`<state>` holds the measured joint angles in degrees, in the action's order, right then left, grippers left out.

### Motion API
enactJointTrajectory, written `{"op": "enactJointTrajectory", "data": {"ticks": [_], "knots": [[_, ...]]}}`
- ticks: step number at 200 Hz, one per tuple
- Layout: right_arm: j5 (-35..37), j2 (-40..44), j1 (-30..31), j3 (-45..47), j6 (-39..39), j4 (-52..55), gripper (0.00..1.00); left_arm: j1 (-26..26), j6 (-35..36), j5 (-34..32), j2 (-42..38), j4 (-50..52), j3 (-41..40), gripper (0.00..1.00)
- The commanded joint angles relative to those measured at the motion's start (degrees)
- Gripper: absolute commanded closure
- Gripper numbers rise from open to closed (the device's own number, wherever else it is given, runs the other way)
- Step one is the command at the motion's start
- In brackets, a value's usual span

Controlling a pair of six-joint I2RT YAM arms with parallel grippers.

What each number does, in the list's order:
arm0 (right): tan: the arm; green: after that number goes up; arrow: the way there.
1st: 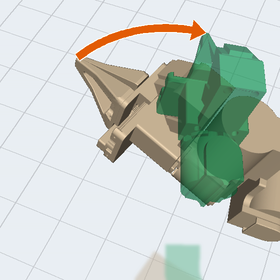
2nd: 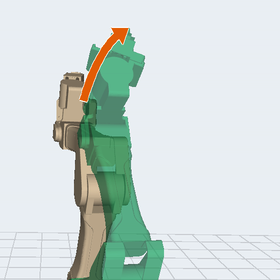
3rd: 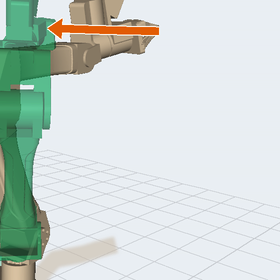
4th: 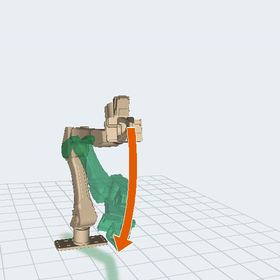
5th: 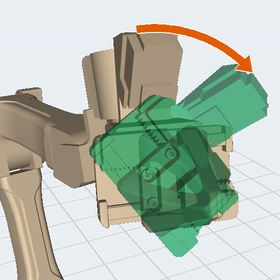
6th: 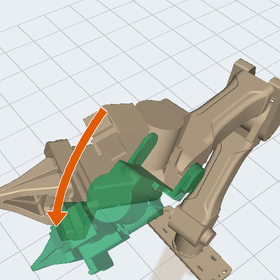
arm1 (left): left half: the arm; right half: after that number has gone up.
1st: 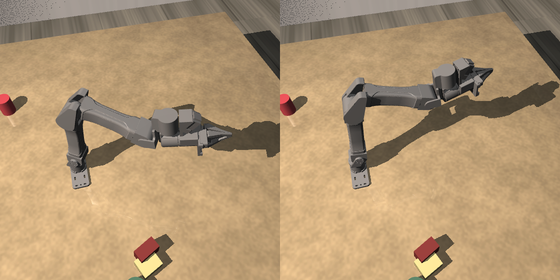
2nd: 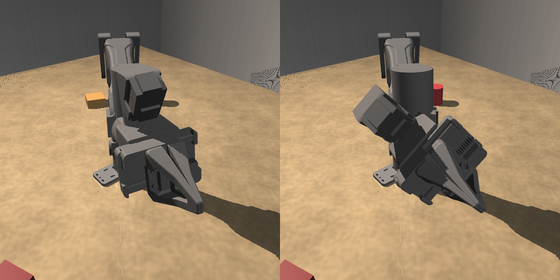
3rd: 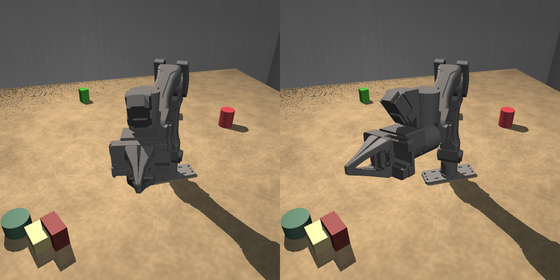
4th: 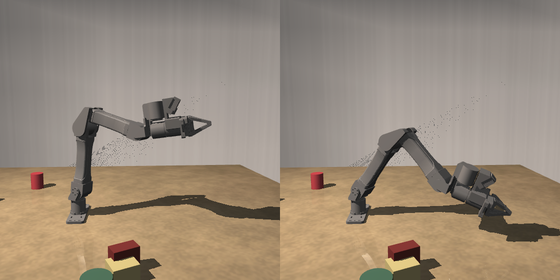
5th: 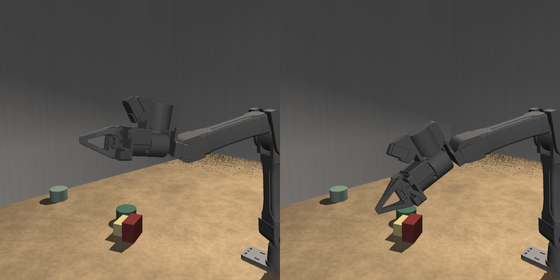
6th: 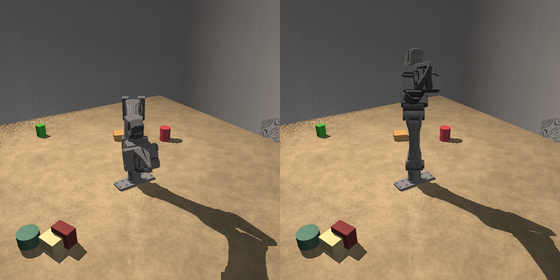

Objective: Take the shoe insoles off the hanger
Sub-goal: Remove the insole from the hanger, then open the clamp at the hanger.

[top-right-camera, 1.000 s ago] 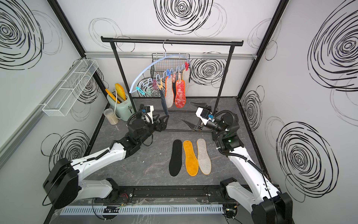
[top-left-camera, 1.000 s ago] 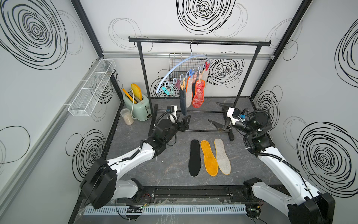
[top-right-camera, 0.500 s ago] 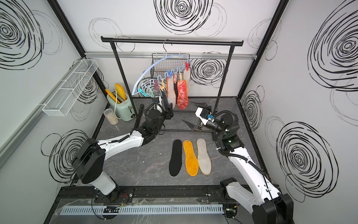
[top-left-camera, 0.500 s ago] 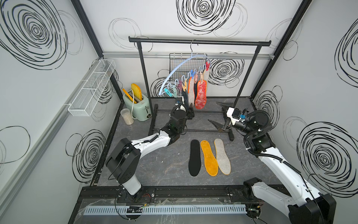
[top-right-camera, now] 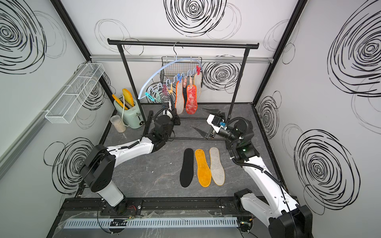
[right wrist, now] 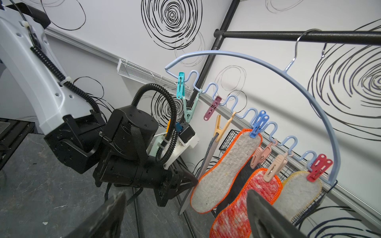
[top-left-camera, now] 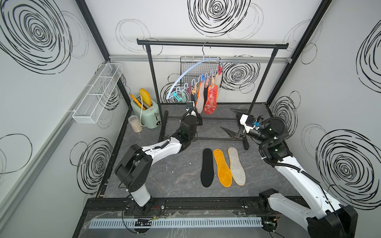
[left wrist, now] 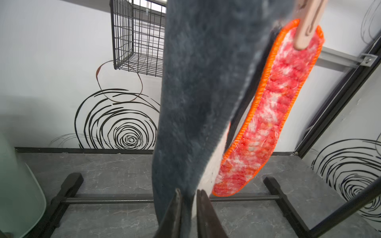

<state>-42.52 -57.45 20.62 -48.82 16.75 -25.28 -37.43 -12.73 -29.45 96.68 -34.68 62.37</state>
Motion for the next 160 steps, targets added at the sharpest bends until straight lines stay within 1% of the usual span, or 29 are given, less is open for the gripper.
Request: {"op": "enactJointTrajectory", "data": {"ticks": [1,10,16,19,39,64,88,100,122,140,160], "knots": [[0.0,-1.5,0.4,-2.4,-0.7,-0.9,0.08,0.8,3.5,-0.9,-3.1,-3.3,-1.0,0.91],[0.1,-2.4,0.3,-3.1,-2.2,-1.1,0.09,1.0,3.9,-0.5,-3.7,-3.3,-1.4,0.95],[0.4,-3.1,0.3,-3.7,-3.5,-1.1,0.1,1.0,4.0,-0.4,-4.1,-3.5,-1.8,0.95],[0.5,-3.5,0.4,-4.0,-4.2,-1.2,0.1,1.1,4.1,-0.3,-4.3,-3.6,-2.0,1.0],[2.6,-5.9,0.7,-5.5,-10.7,-2.6,0.12,1.3,4.7,0.3,-5.3,-4.4,-3.3,1.0],[9.2,-8.8,1.9,-7.9,-19.7,-3.5,0.15,1.3,5.2,1.2,-6.1,-5.1,-4.5,1.0],[15.5,-13.2,4.5,-12.6,-27.7,-0.7,0.22,1.4,5.2,1.0,-6.6,-6.1,-5.8,1.0],[16.2,-15.3,6.7,-15.7,-28.4,1.7,0.23,1.4,5.3,1.0,-6.4,-6.6,-6.1,1.0],[22.0,-18.4,11.4,-19.2,-28.7,3.0,0.22,1.3,5.6,0.6,-5.6,-7.0,-6.2,1.0],[23.6,-22.5,12.5,-22.8,-30.7,3.6,0.26,1.4,6.1,0.1,-4.9,-7.6,-6.1,1.0],[27.7,-27.2,14.0,-27.2,-29.7,5.5,0.32,1.4,6.5,-0.3,-4.3,-7.6,-5.8,1.0]]}}
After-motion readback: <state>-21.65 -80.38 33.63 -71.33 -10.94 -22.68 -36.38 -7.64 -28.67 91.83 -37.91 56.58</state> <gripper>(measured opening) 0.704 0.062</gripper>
